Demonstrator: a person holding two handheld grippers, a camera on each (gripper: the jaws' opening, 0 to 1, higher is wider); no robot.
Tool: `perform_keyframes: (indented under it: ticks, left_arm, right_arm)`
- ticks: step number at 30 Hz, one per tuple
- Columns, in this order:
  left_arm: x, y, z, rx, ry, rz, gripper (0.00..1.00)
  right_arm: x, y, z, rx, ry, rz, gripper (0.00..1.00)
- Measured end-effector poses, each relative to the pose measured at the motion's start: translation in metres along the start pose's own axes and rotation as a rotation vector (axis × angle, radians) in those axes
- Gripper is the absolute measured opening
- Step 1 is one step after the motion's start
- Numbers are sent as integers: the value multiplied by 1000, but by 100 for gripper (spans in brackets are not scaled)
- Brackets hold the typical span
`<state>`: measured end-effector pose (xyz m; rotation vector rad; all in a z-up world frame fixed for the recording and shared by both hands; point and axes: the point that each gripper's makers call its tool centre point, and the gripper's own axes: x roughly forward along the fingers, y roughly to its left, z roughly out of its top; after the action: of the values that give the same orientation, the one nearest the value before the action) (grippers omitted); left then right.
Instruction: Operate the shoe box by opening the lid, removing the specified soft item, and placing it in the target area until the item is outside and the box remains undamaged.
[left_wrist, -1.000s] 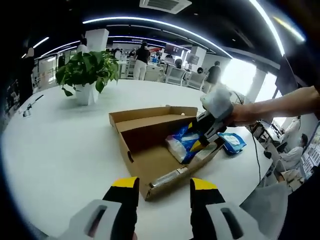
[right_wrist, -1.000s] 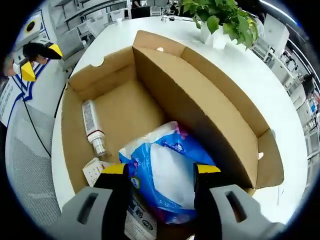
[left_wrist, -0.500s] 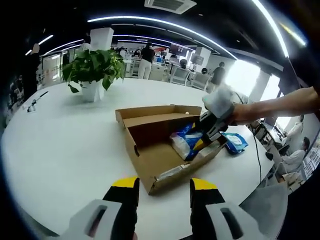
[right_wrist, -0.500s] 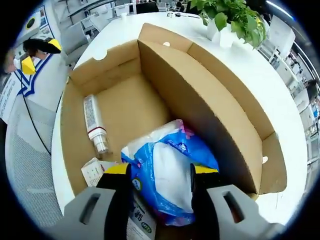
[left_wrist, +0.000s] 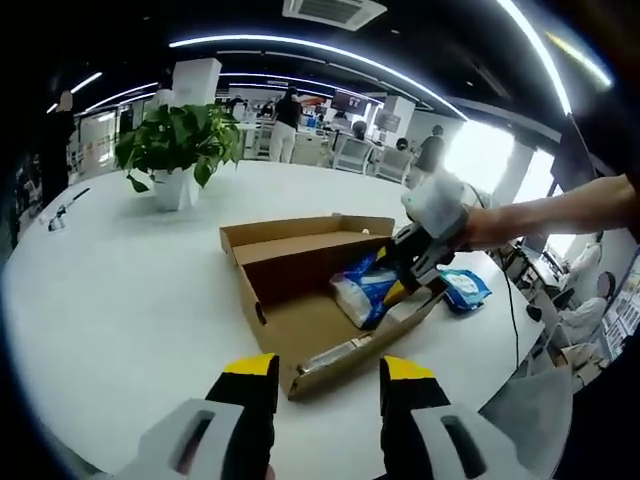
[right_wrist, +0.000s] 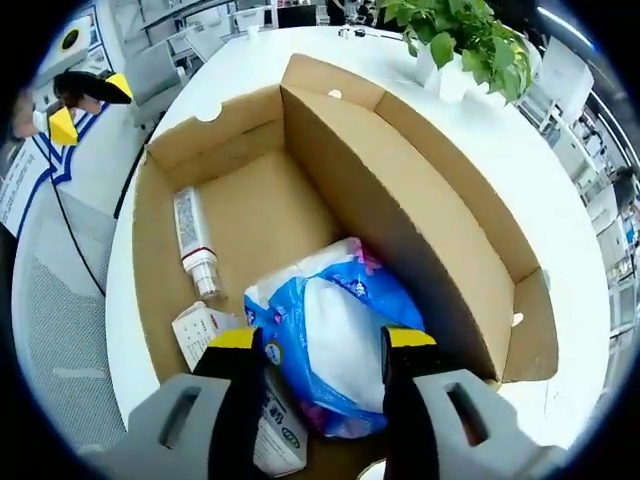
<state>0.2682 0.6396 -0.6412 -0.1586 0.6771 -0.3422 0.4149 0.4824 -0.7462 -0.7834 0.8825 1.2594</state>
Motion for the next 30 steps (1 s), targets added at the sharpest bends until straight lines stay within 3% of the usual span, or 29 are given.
perform_keyframes:
  ticks: [7,19,30]
  left_arm:
    - [-2,-1,1,0,-1,1,41]
    - [3,-11,6,13,-6,-29,41]
    - [-2,-11,8,16,-9,-28,41]
  right_arm:
    - [-15,-6,6,62,-46,-9,43]
    - [-38,-20,12,89,-95,-42,44]
    - [-28,-13,10,87,-65,-22,50]
